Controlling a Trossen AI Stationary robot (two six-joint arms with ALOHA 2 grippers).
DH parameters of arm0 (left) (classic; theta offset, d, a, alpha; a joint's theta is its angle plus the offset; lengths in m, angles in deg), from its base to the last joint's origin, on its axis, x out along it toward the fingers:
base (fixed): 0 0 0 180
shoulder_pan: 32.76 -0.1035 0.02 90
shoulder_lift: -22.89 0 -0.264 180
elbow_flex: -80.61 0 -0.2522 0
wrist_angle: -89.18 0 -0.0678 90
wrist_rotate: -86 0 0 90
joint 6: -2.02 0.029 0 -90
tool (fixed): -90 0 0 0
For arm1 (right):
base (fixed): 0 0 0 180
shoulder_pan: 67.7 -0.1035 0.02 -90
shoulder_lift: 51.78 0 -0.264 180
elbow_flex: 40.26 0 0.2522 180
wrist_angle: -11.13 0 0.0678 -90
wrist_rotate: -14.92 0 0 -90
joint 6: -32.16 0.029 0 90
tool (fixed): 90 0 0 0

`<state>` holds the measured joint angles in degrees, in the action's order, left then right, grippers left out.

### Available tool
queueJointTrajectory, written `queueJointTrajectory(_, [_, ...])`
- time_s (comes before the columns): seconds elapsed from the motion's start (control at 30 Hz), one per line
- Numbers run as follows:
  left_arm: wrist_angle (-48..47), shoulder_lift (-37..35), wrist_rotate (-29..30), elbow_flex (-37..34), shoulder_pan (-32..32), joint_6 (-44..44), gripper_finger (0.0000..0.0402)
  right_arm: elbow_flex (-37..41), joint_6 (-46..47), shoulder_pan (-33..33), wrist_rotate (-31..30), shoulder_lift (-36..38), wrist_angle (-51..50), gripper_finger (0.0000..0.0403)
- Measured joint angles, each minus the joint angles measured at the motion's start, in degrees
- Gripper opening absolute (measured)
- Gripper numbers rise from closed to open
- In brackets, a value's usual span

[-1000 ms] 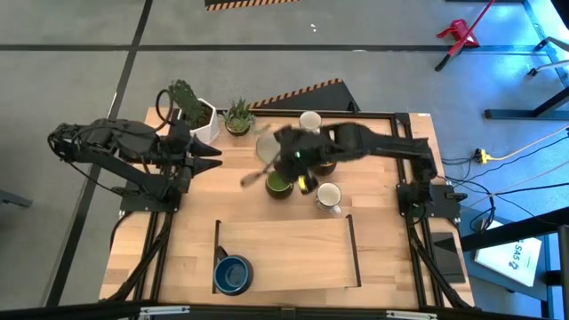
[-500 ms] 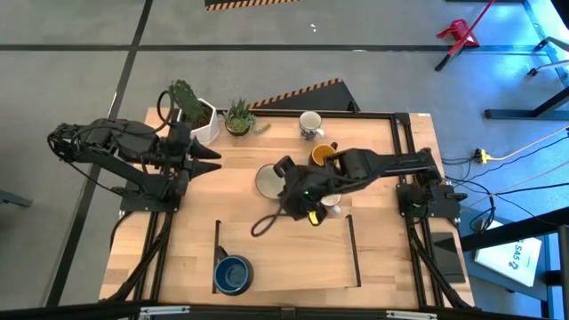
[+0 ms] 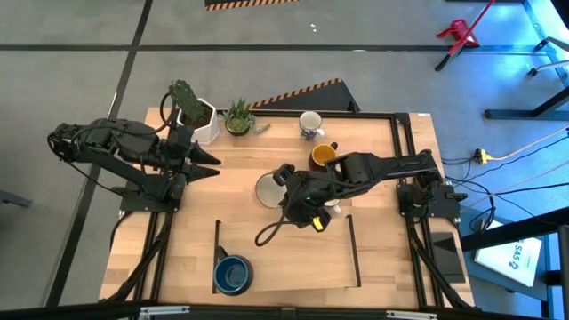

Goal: Place coffee mugs
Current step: Put the light yellow mug on the shelf

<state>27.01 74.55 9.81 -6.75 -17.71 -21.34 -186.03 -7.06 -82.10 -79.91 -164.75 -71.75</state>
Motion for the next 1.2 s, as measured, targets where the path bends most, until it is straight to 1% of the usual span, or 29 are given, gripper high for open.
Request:
queueJointTrajectory(0.1, [0.0, 0.0, 0.0, 0.0, 0.0, 0.04, 0.0137, 0.0, -0.02, -0.28, 1.37, 0.0, 0.17, 0.0])
queueJointTrajectory(0.47, [0.0, 0.0, 0.0, 0.02, 0.02, 0.04, 0.0137, 2.28, -0.02, -0.68, 1.39, -0.13, 1.78, 0.0])
queueJointTrajectory(0.7, [0.0, 0.0, 0.0, 0.04, 0.02, 0.02, 0.0137, 2.36, -0.02, -0.89, 1.38, -0.16, 2.05, 0.0])
queueJointTrajectory(0.93, [0.0, 0.02, 0.0, 0.04, 0.02, 0.02, 0.0137, 2.4, -0.07, -1.35, 1.92, -2.97, 2.18, 0.0])
queueJointTrajectory(1.07, [-0.04, 0.02, 0.0, 0.04, 0.02, 0.02, 0.0137, 2.4, -1.13, -2.53, 2.55, -4.63, 4.17, 0.0])
queueJointTrajectory(1.2, [-0.02, 0.02, 0.02, 0.04, 0.04, 0.0, 0.0137, 2.49, -2.34, -4.24, 3.29, -4.79, 8.05, 0.0])
